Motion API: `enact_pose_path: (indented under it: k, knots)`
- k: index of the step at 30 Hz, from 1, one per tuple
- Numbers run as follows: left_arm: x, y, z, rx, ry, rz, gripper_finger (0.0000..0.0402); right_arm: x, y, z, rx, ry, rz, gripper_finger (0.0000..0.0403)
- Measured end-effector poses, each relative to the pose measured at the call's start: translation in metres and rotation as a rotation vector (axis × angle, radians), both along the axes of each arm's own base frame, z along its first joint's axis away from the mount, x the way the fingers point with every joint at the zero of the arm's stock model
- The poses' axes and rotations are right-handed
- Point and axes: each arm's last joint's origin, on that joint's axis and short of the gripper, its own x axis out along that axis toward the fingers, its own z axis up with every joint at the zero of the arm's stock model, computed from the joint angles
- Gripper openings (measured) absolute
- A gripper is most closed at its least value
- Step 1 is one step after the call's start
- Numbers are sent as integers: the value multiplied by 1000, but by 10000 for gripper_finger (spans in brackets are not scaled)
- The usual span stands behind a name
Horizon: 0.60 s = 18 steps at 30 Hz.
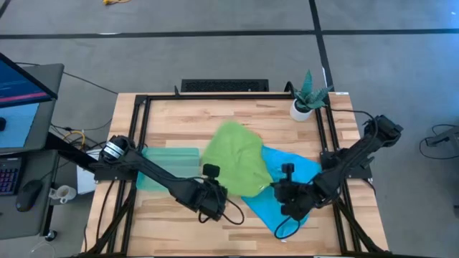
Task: Roll microfiber towels into tight, uniform cylinder then place into a basket
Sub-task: Fold the green towel
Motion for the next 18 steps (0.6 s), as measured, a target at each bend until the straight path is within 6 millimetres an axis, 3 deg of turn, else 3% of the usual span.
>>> enact_pose_path:
  k: [8,18]
  knots:
    - [-6,5,47,201,28,34,4,1,-3,34,-228,-75,-69,8]
    - [-10,46,102,448,-19,224,4,1,-37,79,-502,-143,-211,8]
